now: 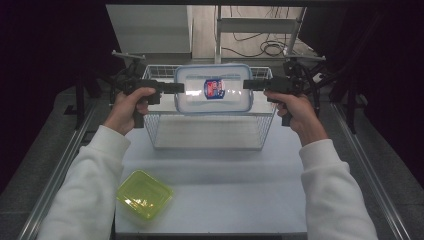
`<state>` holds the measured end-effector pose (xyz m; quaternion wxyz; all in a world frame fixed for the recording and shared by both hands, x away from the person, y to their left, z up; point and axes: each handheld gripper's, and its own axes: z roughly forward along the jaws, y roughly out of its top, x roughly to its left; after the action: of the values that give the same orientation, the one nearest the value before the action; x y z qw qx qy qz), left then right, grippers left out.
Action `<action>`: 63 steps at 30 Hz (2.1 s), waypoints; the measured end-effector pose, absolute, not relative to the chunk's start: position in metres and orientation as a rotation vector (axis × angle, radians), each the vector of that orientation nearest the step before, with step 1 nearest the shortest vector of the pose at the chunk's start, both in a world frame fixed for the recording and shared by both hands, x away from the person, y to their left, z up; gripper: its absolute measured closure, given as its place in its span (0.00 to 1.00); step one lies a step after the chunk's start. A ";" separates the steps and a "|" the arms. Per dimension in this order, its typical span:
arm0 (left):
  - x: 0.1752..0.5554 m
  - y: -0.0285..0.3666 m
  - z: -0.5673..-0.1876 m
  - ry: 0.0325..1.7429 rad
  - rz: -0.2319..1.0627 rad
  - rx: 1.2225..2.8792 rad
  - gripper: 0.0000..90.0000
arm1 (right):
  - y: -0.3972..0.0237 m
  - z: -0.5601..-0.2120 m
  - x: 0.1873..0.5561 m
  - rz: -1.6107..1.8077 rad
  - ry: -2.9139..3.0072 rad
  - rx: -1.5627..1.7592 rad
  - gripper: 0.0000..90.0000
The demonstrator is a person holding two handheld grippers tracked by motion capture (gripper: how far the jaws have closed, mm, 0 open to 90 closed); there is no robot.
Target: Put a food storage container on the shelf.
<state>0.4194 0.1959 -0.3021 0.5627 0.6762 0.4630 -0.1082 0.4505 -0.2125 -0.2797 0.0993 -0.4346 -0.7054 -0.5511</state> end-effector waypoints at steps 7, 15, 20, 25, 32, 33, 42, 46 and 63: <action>0.447 0.205 -0.308 1.130 -0.271 1.584 0.60 | -0.204 -0.289 0.480 -1.602 -2.052 -1.317 0.59; 0.459 0.208 -0.318 1.160 -0.290 1.554 0.60 | -0.196 -0.297 0.490 -1.548 -2.068 -1.354 0.57; 0.462 0.206 -0.321 1.198 -0.305 1.530 0.59 | -0.192 -0.298 0.490 -1.543 -2.073 -1.430 0.54; 0.469 0.207 -0.326 1.227 -0.323 1.494 0.57 | -0.190 -0.299 0.496 -1.518 -2.007 -1.504 0.53; 0.476 0.205 -0.334 1.264 -0.339 1.454 0.54 | -0.186 -0.302 0.500 -1.510 -1.976 -1.622 0.51; 0.477 0.204 -0.335 1.281 -0.326 1.457 0.53 | -0.185 -0.302 0.500 -1.511 -1.988 -1.638 0.51; 0.472 0.201 -0.334 1.274 -0.211 1.462 0.35 | -0.182 -0.298 0.489 -1.585 -2.053 -1.657 0.42; 0.459 0.202 -0.325 1.225 -0.144 1.474 0.31 | -0.191 -0.287 0.479 -1.644 -2.110 -1.614 0.39; 0.345 0.196 -0.335 1.034 0.054 1.684 0.23 | -0.233 -0.299 0.393 -1.706 -2.376 -1.294 0.38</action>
<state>0.3449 0.1958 -0.3345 0.5501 0.7115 0.4367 0.0230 0.3933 -0.2335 -0.2994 -0.0287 -0.4044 -0.7425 -0.5332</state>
